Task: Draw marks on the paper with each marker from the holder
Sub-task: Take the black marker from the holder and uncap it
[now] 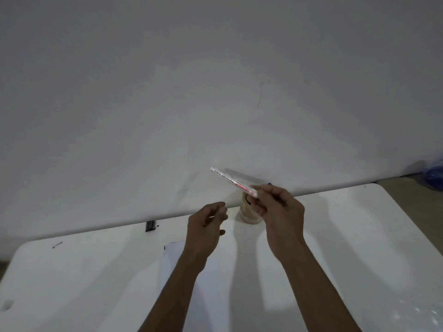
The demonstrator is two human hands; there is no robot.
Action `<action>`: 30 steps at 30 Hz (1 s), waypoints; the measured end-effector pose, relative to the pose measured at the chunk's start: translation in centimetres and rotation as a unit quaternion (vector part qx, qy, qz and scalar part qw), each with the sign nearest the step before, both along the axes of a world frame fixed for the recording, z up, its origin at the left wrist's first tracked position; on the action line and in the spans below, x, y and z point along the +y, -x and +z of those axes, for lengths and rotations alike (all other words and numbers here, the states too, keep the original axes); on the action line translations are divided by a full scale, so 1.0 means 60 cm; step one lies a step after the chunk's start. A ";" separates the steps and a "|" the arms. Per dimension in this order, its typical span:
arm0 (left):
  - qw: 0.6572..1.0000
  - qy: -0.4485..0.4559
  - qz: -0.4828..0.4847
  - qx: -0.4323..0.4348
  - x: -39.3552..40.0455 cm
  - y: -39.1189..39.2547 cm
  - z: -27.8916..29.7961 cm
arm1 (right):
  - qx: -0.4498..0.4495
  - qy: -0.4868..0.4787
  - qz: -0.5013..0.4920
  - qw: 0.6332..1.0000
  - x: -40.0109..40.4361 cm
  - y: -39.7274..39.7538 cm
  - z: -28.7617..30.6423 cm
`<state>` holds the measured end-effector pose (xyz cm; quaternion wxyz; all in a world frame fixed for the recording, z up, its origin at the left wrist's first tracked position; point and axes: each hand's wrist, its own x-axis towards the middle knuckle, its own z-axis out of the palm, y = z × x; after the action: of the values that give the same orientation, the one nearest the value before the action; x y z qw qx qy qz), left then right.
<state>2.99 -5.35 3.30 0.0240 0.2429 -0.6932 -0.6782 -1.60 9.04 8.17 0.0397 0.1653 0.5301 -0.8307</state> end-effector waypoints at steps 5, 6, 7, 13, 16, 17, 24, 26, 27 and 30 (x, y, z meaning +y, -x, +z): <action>0.994 -0.084 0.062 0.027 -0.060 -0.073 0.040 | -0.009 -0.024 0.077 0.997 -0.081 -0.090 -0.033; 0.994 -0.078 0.072 0.025 -0.073 -0.086 0.043 | -0.006 -0.042 0.098 0.994 -0.094 -0.107 -0.036; 0.993 -0.075 0.084 0.023 -0.086 -0.098 0.045 | -0.002 -0.060 0.121 0.991 -0.107 -0.123 -0.037; 0.995 -0.049 0.079 0.029 -0.165 -0.163 0.055 | 0.046 -0.182 0.249 0.950 -0.177 -0.183 -0.031; 0.997 -0.038 0.059 0.030 -0.197 -0.190 0.059 | 0.075 -0.200 0.300 0.930 -0.205 -0.198 -0.028; 0.997 -0.033 0.059 0.032 -0.205 -0.198 0.059 | 0.074 -0.181 0.307 0.931 -0.214 -0.201 -0.027; 0.999 0.003 -0.006 0.042 -0.236 -0.245 0.052 | 0.037 -0.111 0.225 0.967 -0.257 -0.221 -0.020; 0.998 -0.010 0.011 0.055 -0.239 -0.246 0.051 | 0.039 -0.112 0.222 0.968 -0.263 -0.226 -0.019; 0.998 -0.014 0.020 0.060 -0.243 -0.245 0.049 | 0.037 -0.108 0.223 0.968 -0.264 -0.226 -0.019; 0.998 -0.012 0.012 0.066 -0.251 -0.241 0.044 | 0.022 -0.066 0.213 0.975 -0.263 -0.219 -0.020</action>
<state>17.43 -20.44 5.93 0.0748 0.2065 -0.6786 -0.7009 11.53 -6.74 6.96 0.1928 0.0328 0.6077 -0.7697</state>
